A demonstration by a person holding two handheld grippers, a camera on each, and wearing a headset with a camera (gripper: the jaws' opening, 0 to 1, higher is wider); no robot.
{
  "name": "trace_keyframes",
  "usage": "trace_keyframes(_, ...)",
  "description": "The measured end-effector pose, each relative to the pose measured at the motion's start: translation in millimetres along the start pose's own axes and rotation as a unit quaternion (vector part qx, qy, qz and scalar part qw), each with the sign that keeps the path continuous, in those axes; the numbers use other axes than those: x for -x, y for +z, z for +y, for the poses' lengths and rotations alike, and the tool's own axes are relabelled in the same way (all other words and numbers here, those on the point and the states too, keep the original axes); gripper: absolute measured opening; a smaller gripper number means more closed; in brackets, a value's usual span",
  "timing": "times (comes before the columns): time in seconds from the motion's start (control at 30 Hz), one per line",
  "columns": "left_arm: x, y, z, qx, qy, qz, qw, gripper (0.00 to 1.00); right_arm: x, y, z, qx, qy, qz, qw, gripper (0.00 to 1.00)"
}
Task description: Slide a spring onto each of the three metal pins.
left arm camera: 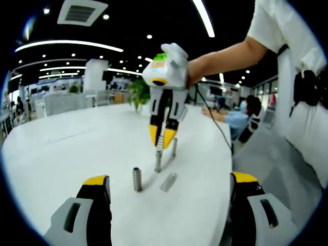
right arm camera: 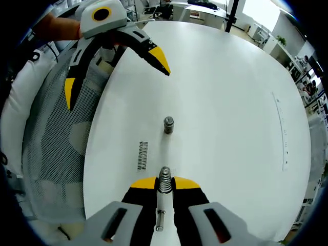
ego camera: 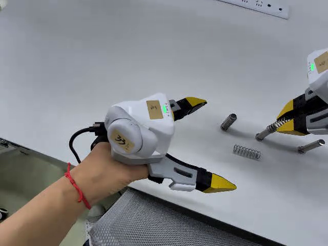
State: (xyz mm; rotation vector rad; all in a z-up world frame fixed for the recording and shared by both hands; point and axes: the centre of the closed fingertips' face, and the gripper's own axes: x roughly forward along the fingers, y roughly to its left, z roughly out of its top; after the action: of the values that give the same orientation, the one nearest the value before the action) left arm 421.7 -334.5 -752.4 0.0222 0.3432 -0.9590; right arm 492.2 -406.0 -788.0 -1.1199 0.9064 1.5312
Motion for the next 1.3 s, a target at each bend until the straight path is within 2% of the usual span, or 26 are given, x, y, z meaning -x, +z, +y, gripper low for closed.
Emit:
trace_keyframes(1.03, 0.1, 0.9, -2.9, 0.002, -0.003, 0.000, 1.0000, 0.96, -40.0, -8.4, -1.3, 0.005, -0.008, 0.009, 0.9999, 0.13)
trace_keyframes(1.3, 0.4, -1.2, -3.6, 0.001, -0.004, 0.005, 1.0000, 0.96, -42.2, -8.4, -2.4, -0.002, -0.012, 0.005, 0.9999, 0.17)
